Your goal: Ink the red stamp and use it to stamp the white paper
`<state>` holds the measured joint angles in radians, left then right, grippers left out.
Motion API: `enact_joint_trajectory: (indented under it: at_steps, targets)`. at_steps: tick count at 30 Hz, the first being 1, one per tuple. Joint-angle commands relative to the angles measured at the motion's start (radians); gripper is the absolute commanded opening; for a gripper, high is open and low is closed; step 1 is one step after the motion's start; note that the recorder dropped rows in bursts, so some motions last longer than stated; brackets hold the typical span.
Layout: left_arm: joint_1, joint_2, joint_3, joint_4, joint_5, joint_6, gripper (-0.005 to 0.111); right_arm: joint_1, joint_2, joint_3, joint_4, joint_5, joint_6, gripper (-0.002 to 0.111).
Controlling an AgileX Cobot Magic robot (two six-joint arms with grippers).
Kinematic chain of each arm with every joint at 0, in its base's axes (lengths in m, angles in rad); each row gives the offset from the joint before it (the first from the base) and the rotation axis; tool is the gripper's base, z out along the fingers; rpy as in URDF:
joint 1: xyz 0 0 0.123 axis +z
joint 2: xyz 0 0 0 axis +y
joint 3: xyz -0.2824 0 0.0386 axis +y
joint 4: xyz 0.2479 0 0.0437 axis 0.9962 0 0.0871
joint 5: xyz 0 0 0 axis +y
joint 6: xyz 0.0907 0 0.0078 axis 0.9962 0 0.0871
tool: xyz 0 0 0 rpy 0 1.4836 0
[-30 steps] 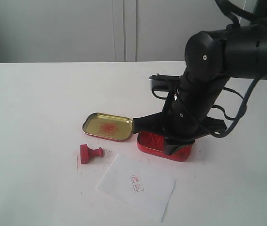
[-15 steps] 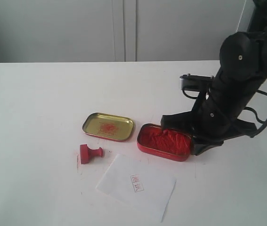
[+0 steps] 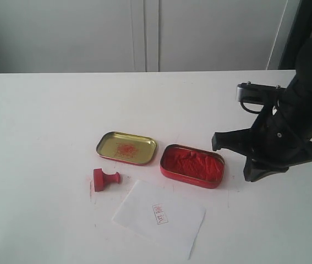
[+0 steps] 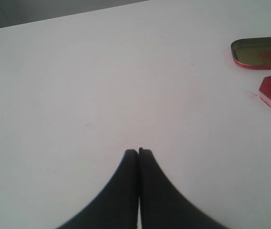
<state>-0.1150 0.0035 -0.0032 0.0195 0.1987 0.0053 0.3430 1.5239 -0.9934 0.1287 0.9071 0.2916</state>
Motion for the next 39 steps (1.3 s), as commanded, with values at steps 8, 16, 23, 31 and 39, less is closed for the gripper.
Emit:
enact_joint_trajectory:
  at_steps: [8, 16, 23, 31, 39]
  targets:
    - [0.003, -0.003, 0.003, -0.003, -0.003, 0.003, 0.000, -0.007, -0.069, 0.007, -0.008, 0.016, -0.018, 0.000]
    - [0.003, -0.003, 0.003, -0.003, -0.003, 0.003, 0.000, -0.007, -0.118, 0.007, -0.098, 0.034, -0.027, 0.000]
    - [0.003, -0.003, 0.003, -0.003, -0.003, 0.003, 0.000, -0.007, -0.184, 0.007, -0.102, 0.037, -0.027, 0.000]
    - [0.003, -0.003, 0.003, -0.003, -0.003, 0.003, 0.000, -0.007, -0.271, 0.008, -0.129, 0.040, -0.027, 0.000]
    - [0.003, -0.003, 0.003, -0.003, -0.003, 0.003, 0.000, -0.007, -0.318, 0.114, -0.134, 0.013, -0.027, 0.000]
